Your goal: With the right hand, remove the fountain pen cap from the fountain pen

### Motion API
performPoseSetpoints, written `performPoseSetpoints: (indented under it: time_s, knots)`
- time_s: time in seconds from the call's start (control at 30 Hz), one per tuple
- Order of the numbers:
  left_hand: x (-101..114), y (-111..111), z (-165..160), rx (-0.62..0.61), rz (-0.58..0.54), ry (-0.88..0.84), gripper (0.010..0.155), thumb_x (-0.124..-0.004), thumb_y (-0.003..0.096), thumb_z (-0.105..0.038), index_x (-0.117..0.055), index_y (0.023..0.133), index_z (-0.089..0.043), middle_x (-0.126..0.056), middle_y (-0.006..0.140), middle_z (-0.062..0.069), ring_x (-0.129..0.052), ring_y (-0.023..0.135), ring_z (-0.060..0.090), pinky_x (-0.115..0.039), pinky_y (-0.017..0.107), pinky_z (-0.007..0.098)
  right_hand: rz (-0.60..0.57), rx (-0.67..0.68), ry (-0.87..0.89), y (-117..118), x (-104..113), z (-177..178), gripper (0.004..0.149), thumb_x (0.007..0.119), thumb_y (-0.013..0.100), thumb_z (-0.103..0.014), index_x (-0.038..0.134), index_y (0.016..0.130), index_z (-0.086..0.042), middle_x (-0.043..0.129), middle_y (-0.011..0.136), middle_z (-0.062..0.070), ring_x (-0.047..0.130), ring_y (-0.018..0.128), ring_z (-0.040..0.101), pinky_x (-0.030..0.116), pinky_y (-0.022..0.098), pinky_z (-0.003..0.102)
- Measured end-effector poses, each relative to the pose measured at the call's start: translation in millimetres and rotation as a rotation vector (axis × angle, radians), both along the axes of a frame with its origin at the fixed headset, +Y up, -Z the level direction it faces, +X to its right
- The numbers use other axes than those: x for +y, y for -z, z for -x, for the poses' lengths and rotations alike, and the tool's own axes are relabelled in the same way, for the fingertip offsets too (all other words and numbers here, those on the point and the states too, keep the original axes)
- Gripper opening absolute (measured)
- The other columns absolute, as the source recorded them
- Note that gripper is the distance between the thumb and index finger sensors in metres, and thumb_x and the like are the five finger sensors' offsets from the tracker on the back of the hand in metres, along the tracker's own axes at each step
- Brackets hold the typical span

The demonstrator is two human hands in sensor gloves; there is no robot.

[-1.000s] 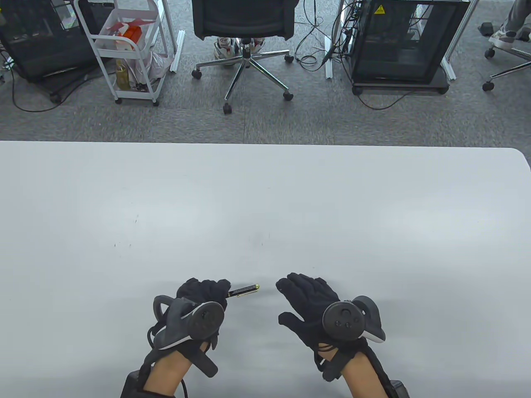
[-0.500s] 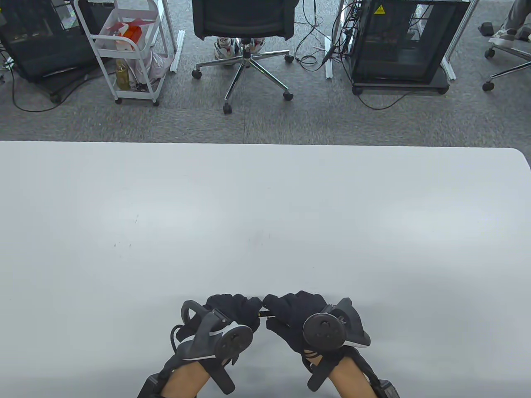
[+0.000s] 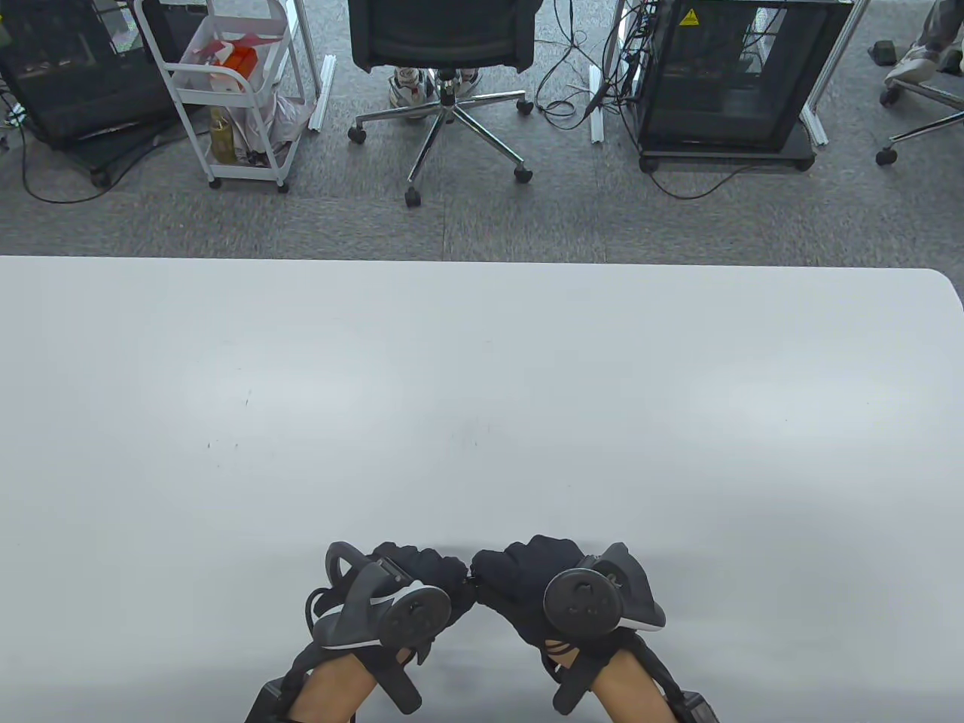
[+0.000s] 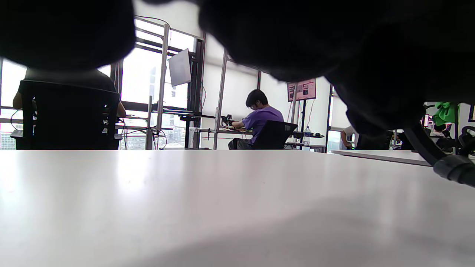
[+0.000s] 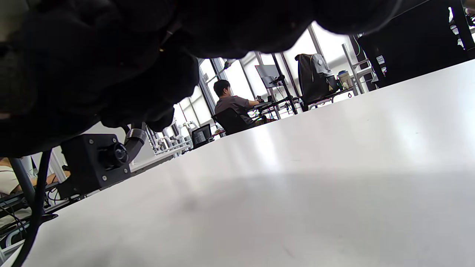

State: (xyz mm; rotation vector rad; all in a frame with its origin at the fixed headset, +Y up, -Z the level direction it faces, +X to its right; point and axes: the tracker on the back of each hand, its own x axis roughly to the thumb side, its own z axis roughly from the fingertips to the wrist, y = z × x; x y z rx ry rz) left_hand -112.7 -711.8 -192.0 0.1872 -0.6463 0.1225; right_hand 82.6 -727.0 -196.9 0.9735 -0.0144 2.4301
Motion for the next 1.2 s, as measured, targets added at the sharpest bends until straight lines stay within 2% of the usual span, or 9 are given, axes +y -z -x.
performPoseSetpoints:
  time_s: [0.07,0.17,0.23,0.3,0.43,0.57,0.7,0.8,1.2]
  knots:
    - [1.5,2.4,2.3,0.013,0.015,0.008,0.046,-0.069,0.0318,-0.063,-0.093,0.05,-0.029,-0.099,0.013,-0.009,-0.086,-0.014,0.001,-0.091,0.006,0.037,-0.003,-0.009,0.0,0.1,0.3,-0.7,0.049,0.067,0.054,-0.049,0.069,0.095,-0.022,0.087,0.06,0.003,0.084,0.043,0.019,0.074,0.043,0.043]
    - [0.2,2.1,4.0,0.013,-0.006,-0.022,0.046,-0.069,0.0311,-0.062,-0.093,0.051,-0.028,-0.099,0.015,-0.007,-0.088,-0.012,0.003,-0.091,0.01,0.039,-0.001,-0.016,0.0,-0.3,1.0,-0.6,0.048,0.068,0.054,-0.048,0.068,0.095,-0.022,0.086,0.061,0.002,0.084,0.045,0.019,0.073,0.044,0.043]
    - [-5.6,4.0,3.3,0.001,0.03,0.019,0.047,-0.068,0.0322,-0.057,-0.085,0.064,-0.026,-0.098,0.032,-0.001,-0.093,0.005,0.01,-0.087,0.026,0.046,-0.011,-0.033,-0.022,1.5,-1.2,-3.6,0.048,0.068,0.055,-0.047,0.066,0.096,-0.023,0.085,0.064,0.003,0.084,0.048,0.02,0.072,0.046,0.044]
    - [-9.5,3.8,4.9,0.034,0.038,0.067,0.049,-0.066,0.0342,-0.051,-0.072,0.077,-0.027,-0.094,0.048,0.0,-0.096,0.02,0.013,-0.083,0.037,0.049,0.005,-0.065,-0.019,4.6,-4.3,-10.4,0.048,0.067,0.055,-0.047,0.065,0.096,-0.023,0.085,0.068,0.005,0.084,0.051,0.022,0.071,0.048,0.046]
    - [-14.4,12.3,10.1,0.119,0.076,0.123,0.048,-0.067,0.0342,-0.046,-0.076,0.078,-0.028,-0.094,0.06,0.004,-0.102,0.035,0.019,-0.08,0.047,0.054,0.025,-0.147,-0.047,13.9,-11.2,-25.9,0.047,0.068,0.055,-0.045,0.066,0.097,-0.024,0.083,0.076,0.008,0.084,0.059,0.027,0.07,0.053,0.049]
    - [-18.7,20.5,22.1,0.207,0.069,0.079,0.048,-0.072,0.0331,-0.047,-0.083,0.077,-0.03,-0.091,0.07,0.008,-0.102,0.047,0.025,-0.075,0.054,0.058,0.021,-0.22,-0.129,21.3,-20.4,-29.9,0.046,0.071,0.055,-0.045,0.072,0.096,-0.025,0.082,0.081,0.011,0.084,0.065,0.03,0.068,0.057,0.052]
    - [-18.6,25.2,31.9,0.28,0.072,0.069,0.048,-0.073,0.0326,-0.048,-0.085,0.076,-0.03,-0.092,0.068,0.008,-0.103,0.045,0.024,-0.075,0.053,0.058,0.001,-0.246,-0.285,23.9,-27.8,-19.7,0.044,0.075,0.053,-0.045,0.079,0.092,-0.025,0.079,0.088,0.012,0.081,0.074,0.032,0.065,0.062,0.054]
    - [-19.2,26.6,35.4,0.287,0.08,0.043,0.048,-0.074,0.0326,-0.048,-0.086,0.075,-0.028,-0.096,0.063,0.007,-0.105,0.04,0.024,-0.078,0.05,0.057,-0.024,-0.197,-0.39,21.6,-32.4,-7.0,0.043,0.078,0.052,-0.044,0.083,0.09,-0.024,0.08,0.087,0.01,0.082,0.074,0.032,0.065,0.063,0.054]
    - [-23.2,28.5,37.2,0.295,0.114,0.077,0.048,-0.076,0.0315,-0.048,-0.087,0.075,-0.029,-0.097,0.063,0.007,-0.106,0.04,0.024,-0.079,0.05,0.057,-0.077,-0.088,-0.486,14.3,-45.7,11.3,0.041,0.082,0.049,-0.039,0.086,0.087,-0.023,0.091,0.08,0.007,0.091,0.069,0.029,0.07,0.061,0.052]
